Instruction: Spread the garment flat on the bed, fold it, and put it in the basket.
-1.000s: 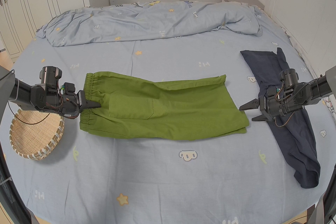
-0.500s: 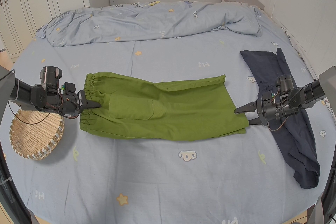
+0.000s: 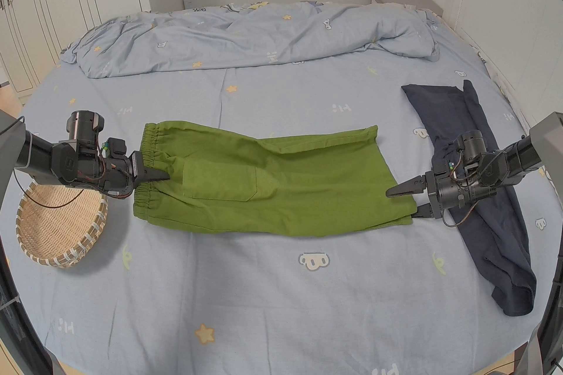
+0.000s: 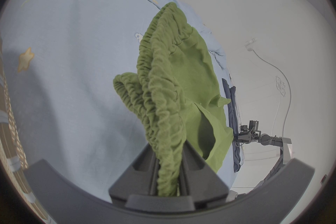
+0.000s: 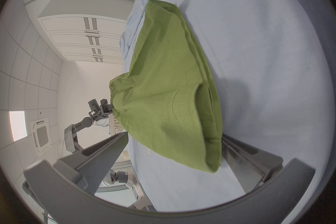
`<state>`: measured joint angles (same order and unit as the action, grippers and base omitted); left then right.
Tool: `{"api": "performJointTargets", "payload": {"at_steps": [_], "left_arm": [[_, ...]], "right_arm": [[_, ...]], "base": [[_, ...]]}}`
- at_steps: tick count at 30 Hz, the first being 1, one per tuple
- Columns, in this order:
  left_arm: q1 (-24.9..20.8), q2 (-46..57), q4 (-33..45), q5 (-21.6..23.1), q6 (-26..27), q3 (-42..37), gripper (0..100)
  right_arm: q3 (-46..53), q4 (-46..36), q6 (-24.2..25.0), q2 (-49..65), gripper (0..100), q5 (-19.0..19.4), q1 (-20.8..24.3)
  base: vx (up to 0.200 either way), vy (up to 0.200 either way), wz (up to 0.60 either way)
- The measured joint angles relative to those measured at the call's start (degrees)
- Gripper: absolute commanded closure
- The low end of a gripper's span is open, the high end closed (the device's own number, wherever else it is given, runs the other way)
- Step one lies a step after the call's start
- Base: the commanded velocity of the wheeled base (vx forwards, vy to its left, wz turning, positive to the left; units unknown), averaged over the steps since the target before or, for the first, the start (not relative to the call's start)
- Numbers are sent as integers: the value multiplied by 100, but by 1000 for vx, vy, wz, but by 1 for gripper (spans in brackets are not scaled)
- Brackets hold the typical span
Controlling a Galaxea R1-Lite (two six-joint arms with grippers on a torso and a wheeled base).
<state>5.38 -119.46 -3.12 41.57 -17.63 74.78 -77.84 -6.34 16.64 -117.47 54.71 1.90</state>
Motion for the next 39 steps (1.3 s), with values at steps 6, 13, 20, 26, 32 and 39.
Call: {"api": "performJointTargets", "payload": {"at_steps": [6, 13, 20, 26, 32, 39], "left_arm": [[5, 2, -2, 2, 0, 0, 100], [5, 2, -2, 0, 0, 0, 100], [11, 0, -2, 2, 0, 6, 100], [13, -2, 30, 6, -7, 11, 100], [16, 49, 577, 6, 9, 44, 100], [140, 276, 2082, 4, 611, 35, 100]], "right_arm": [[5, 7, -9, -6, 0, 5, -9], [-13, 5, -39, -50, 100, -17, -67], [-38, 16, -79, -106, 100, -11, -141], [-13, -12, -129, -98, 100, -20, -160], [221, -112, -197, 187, 100, -518, -89], [1075, -312, -230, 1150, 100, -1143, 116]], "base": [[0, 0, 0], [0, 0, 0], [0, 0, 0], [0, 0, 0], [0, 0, 0], [0, 0, 0]]}}
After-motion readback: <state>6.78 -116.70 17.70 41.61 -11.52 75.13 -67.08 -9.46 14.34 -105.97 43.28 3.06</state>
